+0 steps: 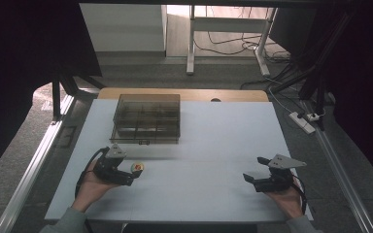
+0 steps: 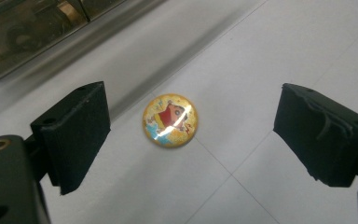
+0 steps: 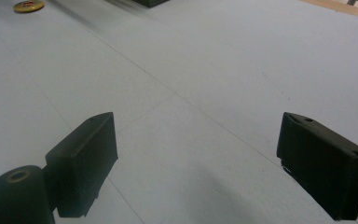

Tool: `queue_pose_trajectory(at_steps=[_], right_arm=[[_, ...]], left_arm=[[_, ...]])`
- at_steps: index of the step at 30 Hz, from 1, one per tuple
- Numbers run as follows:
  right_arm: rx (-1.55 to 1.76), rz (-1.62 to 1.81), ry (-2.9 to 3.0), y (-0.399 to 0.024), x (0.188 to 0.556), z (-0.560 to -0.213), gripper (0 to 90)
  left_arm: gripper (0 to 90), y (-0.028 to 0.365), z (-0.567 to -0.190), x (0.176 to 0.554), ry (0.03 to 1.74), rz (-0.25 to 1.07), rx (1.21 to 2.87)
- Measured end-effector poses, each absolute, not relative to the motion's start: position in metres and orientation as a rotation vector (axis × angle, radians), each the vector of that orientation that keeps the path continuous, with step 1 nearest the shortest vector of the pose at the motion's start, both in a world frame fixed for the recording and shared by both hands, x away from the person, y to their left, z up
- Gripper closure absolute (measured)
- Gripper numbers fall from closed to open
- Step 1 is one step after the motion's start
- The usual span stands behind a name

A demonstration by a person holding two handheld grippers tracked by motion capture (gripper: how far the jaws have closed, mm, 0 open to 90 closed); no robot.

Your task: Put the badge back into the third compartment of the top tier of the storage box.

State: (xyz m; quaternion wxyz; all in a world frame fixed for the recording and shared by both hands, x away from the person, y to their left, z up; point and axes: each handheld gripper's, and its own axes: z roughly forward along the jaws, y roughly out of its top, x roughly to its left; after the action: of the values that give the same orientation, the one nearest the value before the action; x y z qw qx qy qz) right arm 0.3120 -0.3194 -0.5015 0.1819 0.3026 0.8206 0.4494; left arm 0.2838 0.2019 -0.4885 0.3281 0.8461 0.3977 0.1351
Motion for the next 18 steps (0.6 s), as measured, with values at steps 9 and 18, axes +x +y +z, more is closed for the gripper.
queue_pose_trajectory(at_steps=[9, 18], right_arm=[[0.846, 1.259, 2.328, -0.319, 0.312, -0.502, 12.3], [0.839, 1.242, 2.336, -0.318, 0.312, -0.503, 12.6]], left_arm=[[11.2, 0.195, -0.491, 0.298, 1.047, 0.341, 2.265], [11.2, 0.187, -0.496, 0.313, 1.04, 0.318, 2.305]])
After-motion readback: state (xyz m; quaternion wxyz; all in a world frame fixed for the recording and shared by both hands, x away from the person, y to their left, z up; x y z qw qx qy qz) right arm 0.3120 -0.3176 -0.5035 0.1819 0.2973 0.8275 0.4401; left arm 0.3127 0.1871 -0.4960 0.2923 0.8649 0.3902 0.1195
